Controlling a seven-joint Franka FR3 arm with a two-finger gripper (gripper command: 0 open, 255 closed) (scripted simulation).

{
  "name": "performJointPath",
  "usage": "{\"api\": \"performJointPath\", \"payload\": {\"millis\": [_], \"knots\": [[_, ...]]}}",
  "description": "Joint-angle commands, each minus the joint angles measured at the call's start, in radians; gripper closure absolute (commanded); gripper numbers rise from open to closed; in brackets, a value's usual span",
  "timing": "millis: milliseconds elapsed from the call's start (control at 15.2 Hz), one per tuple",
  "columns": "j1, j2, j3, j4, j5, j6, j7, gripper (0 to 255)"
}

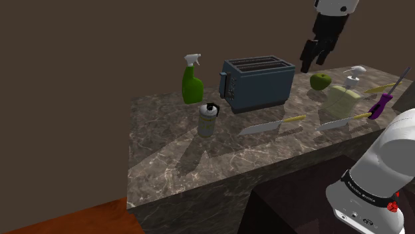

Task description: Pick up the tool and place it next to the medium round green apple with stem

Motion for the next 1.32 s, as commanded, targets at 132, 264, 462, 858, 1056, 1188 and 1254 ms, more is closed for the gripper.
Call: {"api": "performJointPath", "payload": {"millis": [132, 264, 462, 858, 1056, 1188, 1254], "knots": [[0.051, 0.012, -0.031, -0.056, -0.01, 0.071, -0.124, 0], [0.103, 0.027, -0.062, -0.108, -0.019, 0.142, -0.247, 0], [0.178, 0.055, -0.109, -0.182, -0.032, 0.245, -0.433, 0], [0.33, 0.127, -0.207, -0.314, -0.056, 0.445, -0.808, 0], [0.405, 0.172, -0.258, -0.374, -0.068, 0.543, -0.999, 0], [0.413, 0.185, -0.266, -0.388, -0.071, 0.57, -1.017, 0], [0.413, 0.195, -0.268, -0.397, -0.072, 0.588, -1.017, 0]]}}
